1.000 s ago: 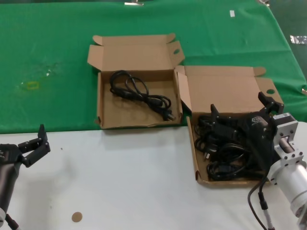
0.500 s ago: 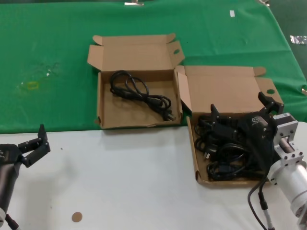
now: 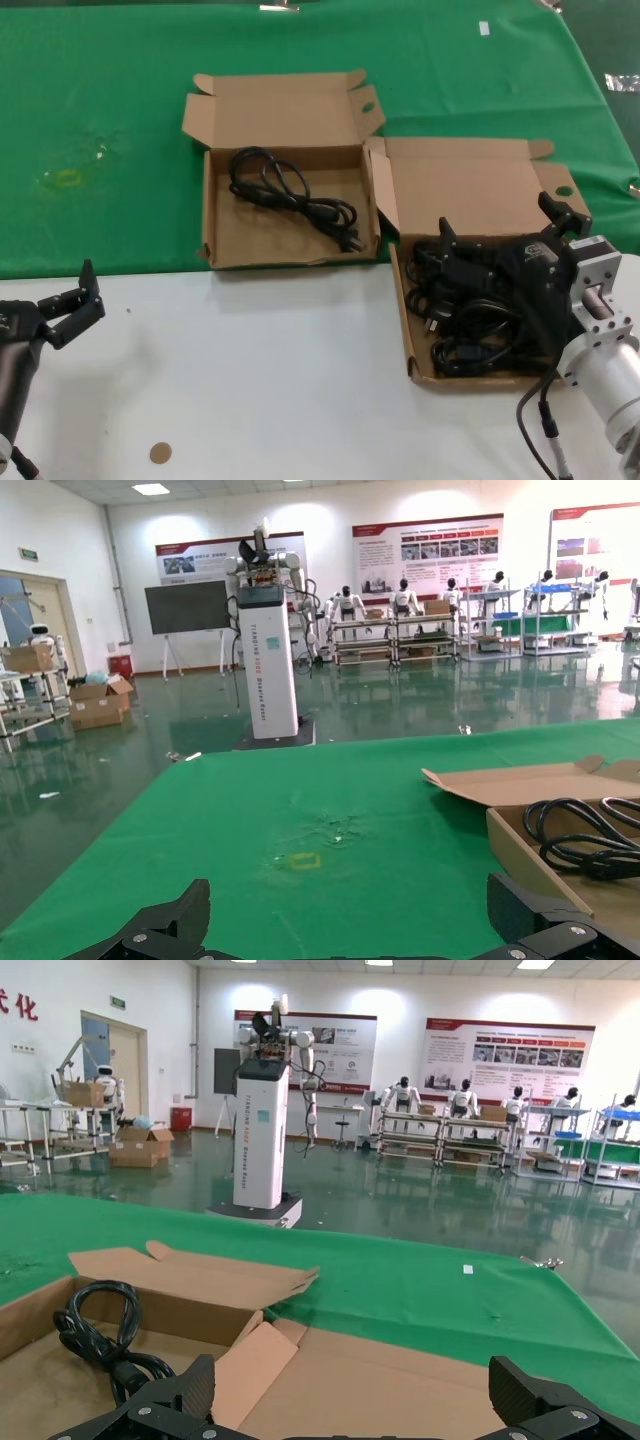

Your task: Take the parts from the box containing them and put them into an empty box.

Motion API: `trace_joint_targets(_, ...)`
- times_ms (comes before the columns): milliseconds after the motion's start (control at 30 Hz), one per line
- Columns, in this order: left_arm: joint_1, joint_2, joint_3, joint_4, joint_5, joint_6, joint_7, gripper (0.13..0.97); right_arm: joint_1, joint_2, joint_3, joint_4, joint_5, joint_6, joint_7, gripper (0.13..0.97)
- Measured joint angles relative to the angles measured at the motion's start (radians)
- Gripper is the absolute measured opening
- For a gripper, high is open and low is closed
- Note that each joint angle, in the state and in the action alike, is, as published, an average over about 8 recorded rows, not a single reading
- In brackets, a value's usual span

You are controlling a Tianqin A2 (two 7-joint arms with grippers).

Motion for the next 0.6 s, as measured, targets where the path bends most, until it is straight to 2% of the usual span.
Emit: trace_joint_targets(600,0.0,0.0,0.0,0.0,0.0,0.0,0.0,0.966,0.0,0.0,0.0,0.0,0.0,0.0,0.0,0.966)
